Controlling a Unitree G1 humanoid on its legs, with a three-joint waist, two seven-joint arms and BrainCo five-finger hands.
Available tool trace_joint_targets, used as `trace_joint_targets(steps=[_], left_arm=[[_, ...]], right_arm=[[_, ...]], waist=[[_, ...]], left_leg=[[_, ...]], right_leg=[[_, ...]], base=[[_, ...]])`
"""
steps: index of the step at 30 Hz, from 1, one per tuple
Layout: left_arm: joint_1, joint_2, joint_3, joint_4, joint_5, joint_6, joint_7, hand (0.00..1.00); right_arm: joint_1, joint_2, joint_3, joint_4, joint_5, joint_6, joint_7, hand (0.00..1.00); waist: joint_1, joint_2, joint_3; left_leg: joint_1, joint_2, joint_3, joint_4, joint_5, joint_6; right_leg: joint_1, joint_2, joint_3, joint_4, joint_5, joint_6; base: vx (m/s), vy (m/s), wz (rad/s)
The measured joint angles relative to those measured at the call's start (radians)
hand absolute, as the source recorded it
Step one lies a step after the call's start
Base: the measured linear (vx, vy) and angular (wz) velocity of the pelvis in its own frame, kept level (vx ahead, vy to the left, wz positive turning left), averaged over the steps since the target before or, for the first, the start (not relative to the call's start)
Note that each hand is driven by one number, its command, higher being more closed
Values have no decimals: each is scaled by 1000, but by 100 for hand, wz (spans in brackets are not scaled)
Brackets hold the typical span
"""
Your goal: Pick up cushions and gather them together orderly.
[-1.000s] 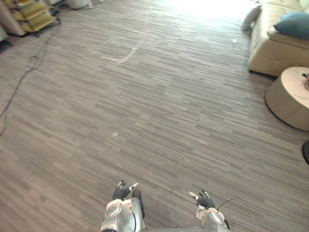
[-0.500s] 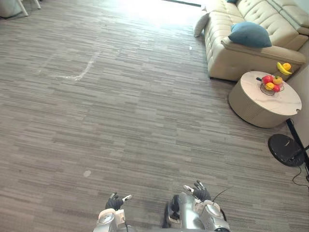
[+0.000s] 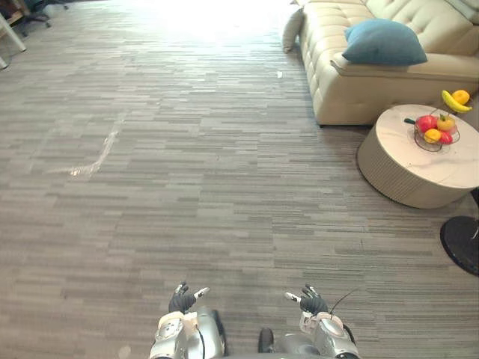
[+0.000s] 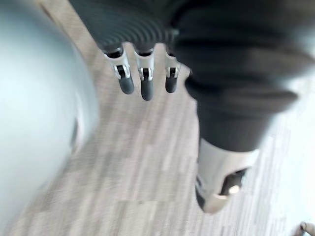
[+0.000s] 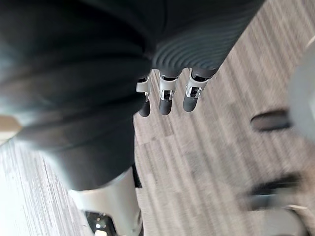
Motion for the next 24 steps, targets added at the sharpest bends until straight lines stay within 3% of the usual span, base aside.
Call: trace_joint_targets(steps=[1, 2, 4, 5, 6, 7, 8, 10, 11, 13, 14, 15, 16, 17, 18, 19, 20, 21, 22, 23, 24], left_arm=[[4, 0, -3, 0, 0, -1, 0, 0], [5, 21, -9, 6, 1, -2, 1, 0], [5, 38, -9, 17, 1, -1, 1, 0], [6, 45, -9, 33, 1, 1, 3, 0], [8, 55, -24, 53, 0, 5, 3, 0], [7, 63, -35, 60, 0, 9, 3, 0], [9, 76, -56, 69, -3, 24, 6, 0], [9, 71, -66, 69, -10, 25, 8, 0], [6, 63, -67, 62, -20, 23, 8, 0], [6, 57, -67, 66, -27, 24, 8, 0], [5, 52, -67, 71, -27, 24, 8, 0], [2, 44, -68, 76, -27, 24, 7, 0], [2, 42, -68, 77, -27, 24, 7, 0], [10, 38, -68, 78, -26, 23, 5, 0], [14, 37, -66, 74, -25, 19, 4, 0], [16, 24, -51, 79, -25, 22, 3, 0], [29, -4, -27, 77, -25, 20, 3, 0], [33, -11, -22, 76, -25, 19, 3, 0], [33, -19, 0, 74, -25, 21, 3, 0], [42, -24, 24, 62, -26, 22, 6, 0], [43, -22, 28, 58, -26, 22, 6, 0]], right_arm=[[-1, -3, 10, 9, 0, 0, 0, 0], [1, 4, 17, 13, 0, 0, 0, 0], [1, 15, 18, 7, -1, -1, 3, 0], [9, 15, 17, 11, -2, -1, 4, 0], [22, 13, 15, 10, -2, -2, 3, 0], [26, 13, 16, 11, -3, -2, 3, 0], [35, 12, 21, -14, -5, -8, 5, 0], [43, 8, 21, -45, -4, -11, 6, 0], [49, 9, 20, -63, -5, -13, 9, 0], [49, 10, 16, -88, -4, -20, 12, 0], [43, 5, 13, -91, -5, -26, 15, 0], [38, 0, 2, -87, -6, -28, 17, 0], [39, 0, -2, -87, -6, -28, 17, 0], [40, -3, -6, -82, -6, -28, 16, 0], [40, -7, -6, -78, -6, -25, 17, 0], [38, -19, 0, -80, -9, -21, 18, 0], [36, -40, 0, -82, -14, -19, 19, 0], [36, -45, -1, -84, -17, -20, 17, 0], [35, -54, 3, -95, -25, -19, 17, 0], [29, -52, 36, -89, -30, -10, 14, 0], [27, -46, 44, -83, -29, -8, 14, 0]], waist=[[11, -2, -6], [9, -31, -23], [1, -49, -27], [1, -54, -31], [0, -57, -28], [-3, -62, -22], [-18, -71, -15], [-29, -63, -13], [-30, -57, -13], [-39, -59, -13], [-56, -61, -12], [-71, -61, -11], [-74, -63, -12], [-78, -73, -14], [-76, -77, -13], [-80, -62, -20], [-73, -16, -32], [-75, 4, -35], [-78, 38, -34], [-59, 60, -24], [-53, 63, -21]], left_leg=[[-4, -10, -8, 0, 91, 13], [5, -50, -2, 6, 114, 90], [7, -54, 23, 60, 68, 136], [38, -60, 26, 85, 18, 144], [112, -70, 36, 78, -46, 143], [151, -79, 41, 71, -69, 142], [249, -104, 39, 58, -121, 138], [336, -109, 34, 29, -154, 138], [412, -109, 34, -18, -176, 135], [496, -110, 21, -72, -194, 125], [549, -110, 6, -109, -202, 129], [594, -111, -13, -151, -204, 132], [608, -114, -17, -161, -204, 131], [651, -135, -48, -188, -208, 129], [683, -143, -70, -189, -216, 127], [716, -129, -99, -162, -224, 119], [678, -82, -107, -8, -224, 119], [627, -58, -113, 119, -216, 106], [507, -1, -131, 389, -130, 27], [357, 91, -111, 714, -54, -9], [331, 115, -93, 773, -63, -9]], right_leg=[[26, -13, 26, -17, -14, 21], [39, -61, 48, -13, -20, 35], [-2, -82, 67, 84, -3, 63], [-42, -87, 76, 233, 4, 78], [-150, -94, 73, 545, 46, 148], [-214, -107, 76, 689, 109, 199], [-341, -149, 44, 986, 119, 185], [-416, -172, -13, 1064, 91, 147], [-491, -177, -66, 1055, 65, 119], [-575, -184, -153, 936, 28, 103], [-612, -179, -209, 791, 26, 94], [-621, -156, -242, 540, 75, 95], [-619, -148, -241, 450, 99, 101], [-604, -137, -219, 263, 160, 113], [-605, -133, -190, 254, 188, 86], [-607, -118, -161, 340, 250, 22], [-599, -110, -182, 418, 202, -8], [-582, -104, -190, 426, 169, -10], [-542, -80, -209, 425, 121, -21], [-469, -27, -199, 402, 74, -43], [-440, -16, -195, 394, 61, -47]], base=[[677, 307, -62], [682, 309, -49], [579, 272, -26], [697, 340, -34], [575, 277, -30], [626, 278, -12], [398, 142, 5], [561, 152, 10], [629, 113, 9], [552, 51, 19], [607, -26, 51], [615, -60, 58], [664, -125, 76], [553, -132, 62], [740, -184, 69], [863, -244, 41], [719, -207, 34], [804, -246, 28], [660, -177, -4], [790, -194, -23], [528, -89, -51]])
